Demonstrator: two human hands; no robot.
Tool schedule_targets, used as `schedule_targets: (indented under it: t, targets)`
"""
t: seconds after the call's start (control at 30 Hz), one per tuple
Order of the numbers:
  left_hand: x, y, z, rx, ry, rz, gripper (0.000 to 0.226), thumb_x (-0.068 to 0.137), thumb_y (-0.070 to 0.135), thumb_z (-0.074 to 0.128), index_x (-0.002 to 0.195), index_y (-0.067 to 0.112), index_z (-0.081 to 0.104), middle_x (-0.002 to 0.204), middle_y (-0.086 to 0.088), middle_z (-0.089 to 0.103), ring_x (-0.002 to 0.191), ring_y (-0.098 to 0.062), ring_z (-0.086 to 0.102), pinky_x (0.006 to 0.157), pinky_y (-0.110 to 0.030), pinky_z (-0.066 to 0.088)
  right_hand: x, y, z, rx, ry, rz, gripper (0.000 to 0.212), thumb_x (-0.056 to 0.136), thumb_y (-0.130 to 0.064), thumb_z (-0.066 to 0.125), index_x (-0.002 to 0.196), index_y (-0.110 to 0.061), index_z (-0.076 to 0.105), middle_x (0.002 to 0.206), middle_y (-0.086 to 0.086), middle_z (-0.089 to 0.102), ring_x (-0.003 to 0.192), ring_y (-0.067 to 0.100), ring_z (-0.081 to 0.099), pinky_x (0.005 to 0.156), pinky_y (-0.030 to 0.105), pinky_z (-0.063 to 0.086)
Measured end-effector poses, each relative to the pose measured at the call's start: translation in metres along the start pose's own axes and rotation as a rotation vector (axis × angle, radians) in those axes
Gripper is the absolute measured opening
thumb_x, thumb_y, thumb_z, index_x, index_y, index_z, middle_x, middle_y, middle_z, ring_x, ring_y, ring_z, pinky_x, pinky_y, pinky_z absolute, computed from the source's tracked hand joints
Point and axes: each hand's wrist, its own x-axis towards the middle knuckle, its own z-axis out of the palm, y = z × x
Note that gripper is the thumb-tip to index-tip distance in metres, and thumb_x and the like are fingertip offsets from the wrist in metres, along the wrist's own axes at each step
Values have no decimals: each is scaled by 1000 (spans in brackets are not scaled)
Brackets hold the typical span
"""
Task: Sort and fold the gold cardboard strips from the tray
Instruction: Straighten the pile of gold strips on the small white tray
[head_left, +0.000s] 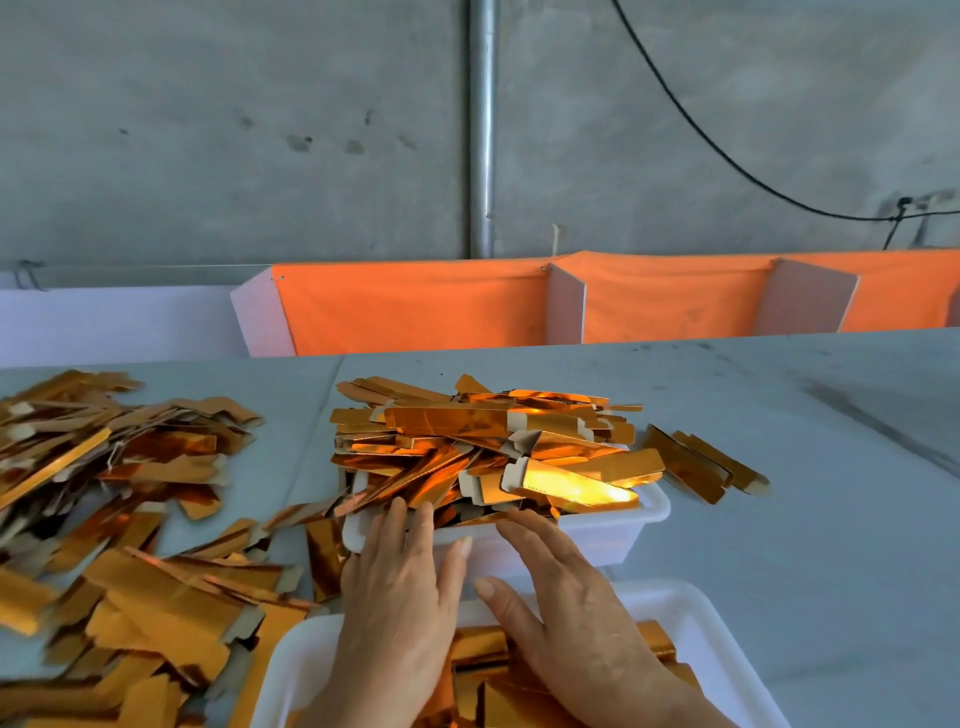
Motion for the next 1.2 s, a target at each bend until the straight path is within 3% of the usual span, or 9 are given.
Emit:
schedule_targets:
  t: [0.33,0.87,1.2]
  targets:
    - [-2,1,0,0,39,15,59,89,52,22,141,27,15,154,-2,16,140,-20,14,112,-38,21,0,3,4,3,44,-13,57,91,-57,37,143,-39,24,156,-18,18,142,5,19,114,27,24]
    - [-3,3,-3,-70,14,-19,60,89,54,23,142,27,14,156,-3,8,142,-21,6,114,-41,14,-2,1,1,53,78,-53,54,92,-50,42,141,-30,33,153,-11,30,139,9,29,111,25,29]
    - [-3,4,-3,-51,64,17,58,90,49,29,139,18,25,150,-7,28,136,-26,23,109,-44,25,-4,-1,1,46,86,-51,54,92,-46,47,140,-23,37,151,-2,36,138,15,32,110,30,31]
